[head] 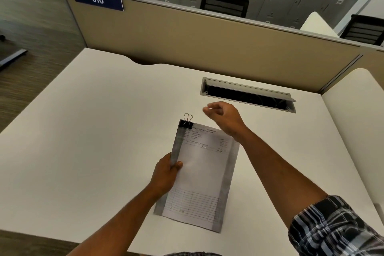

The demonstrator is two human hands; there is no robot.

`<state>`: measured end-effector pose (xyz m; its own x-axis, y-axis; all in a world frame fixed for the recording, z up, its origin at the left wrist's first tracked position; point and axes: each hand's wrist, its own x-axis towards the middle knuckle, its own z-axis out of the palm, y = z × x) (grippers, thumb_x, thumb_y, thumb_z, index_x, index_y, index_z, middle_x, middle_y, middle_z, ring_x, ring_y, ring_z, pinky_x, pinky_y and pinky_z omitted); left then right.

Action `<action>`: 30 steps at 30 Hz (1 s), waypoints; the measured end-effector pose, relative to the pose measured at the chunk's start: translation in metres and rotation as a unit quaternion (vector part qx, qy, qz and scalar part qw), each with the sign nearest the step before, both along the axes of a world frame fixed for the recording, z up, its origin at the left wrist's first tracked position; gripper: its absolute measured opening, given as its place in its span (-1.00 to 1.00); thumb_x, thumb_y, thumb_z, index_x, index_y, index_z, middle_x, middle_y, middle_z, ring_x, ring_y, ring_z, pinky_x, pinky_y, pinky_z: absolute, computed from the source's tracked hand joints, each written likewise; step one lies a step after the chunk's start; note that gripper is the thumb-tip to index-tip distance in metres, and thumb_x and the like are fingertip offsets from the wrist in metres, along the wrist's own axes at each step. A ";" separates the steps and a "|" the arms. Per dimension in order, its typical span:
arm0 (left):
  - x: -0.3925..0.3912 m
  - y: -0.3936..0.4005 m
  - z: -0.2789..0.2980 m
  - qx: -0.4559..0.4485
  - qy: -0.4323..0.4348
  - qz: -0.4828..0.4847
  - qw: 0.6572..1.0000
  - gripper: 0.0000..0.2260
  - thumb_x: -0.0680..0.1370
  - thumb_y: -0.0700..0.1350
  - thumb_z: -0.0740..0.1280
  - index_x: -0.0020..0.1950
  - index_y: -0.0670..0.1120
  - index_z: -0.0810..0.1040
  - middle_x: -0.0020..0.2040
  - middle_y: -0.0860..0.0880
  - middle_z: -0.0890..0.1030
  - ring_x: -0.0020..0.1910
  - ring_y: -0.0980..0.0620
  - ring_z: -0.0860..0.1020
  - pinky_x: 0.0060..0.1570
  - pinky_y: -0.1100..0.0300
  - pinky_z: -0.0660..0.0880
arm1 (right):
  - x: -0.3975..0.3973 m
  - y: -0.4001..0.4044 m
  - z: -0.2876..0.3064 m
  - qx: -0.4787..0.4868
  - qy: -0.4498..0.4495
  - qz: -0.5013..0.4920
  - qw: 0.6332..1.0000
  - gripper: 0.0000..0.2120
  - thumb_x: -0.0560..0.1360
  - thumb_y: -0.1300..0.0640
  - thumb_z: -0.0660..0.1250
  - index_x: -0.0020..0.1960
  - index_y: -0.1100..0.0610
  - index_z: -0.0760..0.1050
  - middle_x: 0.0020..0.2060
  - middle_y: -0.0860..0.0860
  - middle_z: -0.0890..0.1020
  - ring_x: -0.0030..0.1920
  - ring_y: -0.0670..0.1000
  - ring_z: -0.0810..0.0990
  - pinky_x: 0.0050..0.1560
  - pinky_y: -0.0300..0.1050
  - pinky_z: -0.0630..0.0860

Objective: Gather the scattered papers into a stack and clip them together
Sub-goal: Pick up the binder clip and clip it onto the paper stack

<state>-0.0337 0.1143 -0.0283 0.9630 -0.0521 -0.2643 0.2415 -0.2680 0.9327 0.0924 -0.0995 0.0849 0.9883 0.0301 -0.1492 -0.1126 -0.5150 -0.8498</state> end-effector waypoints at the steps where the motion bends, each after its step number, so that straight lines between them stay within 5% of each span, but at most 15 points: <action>1: 0.000 0.001 0.000 -0.007 0.003 0.003 1.000 -0.80 0.61 -0.01 0.29 0.13 -0.10 0.52 -0.02 -0.04 0.64 -0.05 -0.02 0.63 -0.06 0.13 0.61 | -0.002 -0.009 -0.005 -0.020 -0.011 -0.021 1.000 -0.52 0.48 -0.28 0.43 0.21 0.05 0.61 0.06 -0.06 0.71 0.07 -0.10 0.67 0.14 -0.10 0.61; 3: 0.000 0.003 0.001 -0.024 0.011 0.006 1.000 -0.78 0.60 0.01 0.29 0.17 -0.07 0.51 0.03 -0.02 0.65 -0.01 0.00 0.64 0.00 0.09 0.63 | -0.009 -0.029 -0.014 -0.023 -0.008 -0.056 0.998 -0.49 0.46 -0.34 0.40 0.16 0.04 0.62 0.04 -0.06 0.73 0.06 -0.04 0.69 0.16 -0.03 0.63; 10: 0.003 0.005 0.008 -0.043 0.008 0.013 0.999 -0.78 0.61 -0.02 0.29 0.23 -0.03 0.52 0.07 0.03 0.66 0.03 0.04 0.65 0.00 0.15 0.62 | -0.063 -0.063 -0.053 0.251 0.194 -0.105 0.943 -0.41 0.47 -0.34 0.38 0.30 0.06 0.57 0.16 0.06 0.70 0.11 0.15 0.69 0.00 0.04 0.61; 15: 0.006 -0.001 0.016 -0.055 -0.003 0.011 0.998 -0.80 0.62 -0.07 0.29 0.24 0.01 0.52 0.08 0.06 0.66 0.03 0.07 0.65 -0.01 0.16 0.62 | -0.105 -0.046 -0.085 0.357 0.205 -0.098 0.906 -0.52 0.47 0.11 0.52 0.36 0.15 0.54 0.24 0.10 0.68 0.23 0.18 0.66 0.21 0.13 0.61; 23: 0.013 -0.001 0.036 -0.077 -0.029 0.033 0.996 -0.74 0.61 -0.02 0.28 0.29 0.01 0.49 0.14 0.05 0.64 0.06 0.03 0.65 -0.01 0.08 0.64 | -0.115 -0.024 -0.056 0.251 0.040 -0.168 0.953 -0.72 0.49 0.27 0.50 0.17 0.12 0.59 0.05 0.03 0.73 -0.01 0.08 0.74 -0.07 -0.04 0.69; 30: 0.021 -0.011 0.073 -0.027 -0.194 0.095 0.976 -0.85 0.62 -0.17 0.28 0.16 -0.01 0.55 0.02 0.15 0.64 -0.01 0.23 0.60 -0.06 0.40 0.51 | -0.115 -0.011 -0.021 0.182 -0.136 -0.200 0.953 -0.73 0.51 0.31 0.47 0.02 -0.04 0.56 -0.07 -0.06 0.69 -0.08 -0.13 0.67 -0.09 -0.22 0.66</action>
<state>-0.0124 0.1030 0.0446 0.9837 0.1337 0.1206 -0.0922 -0.2013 0.9752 -0.0222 -0.1110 0.0639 0.9321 -0.3569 0.0614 0.0110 -0.1414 -0.9899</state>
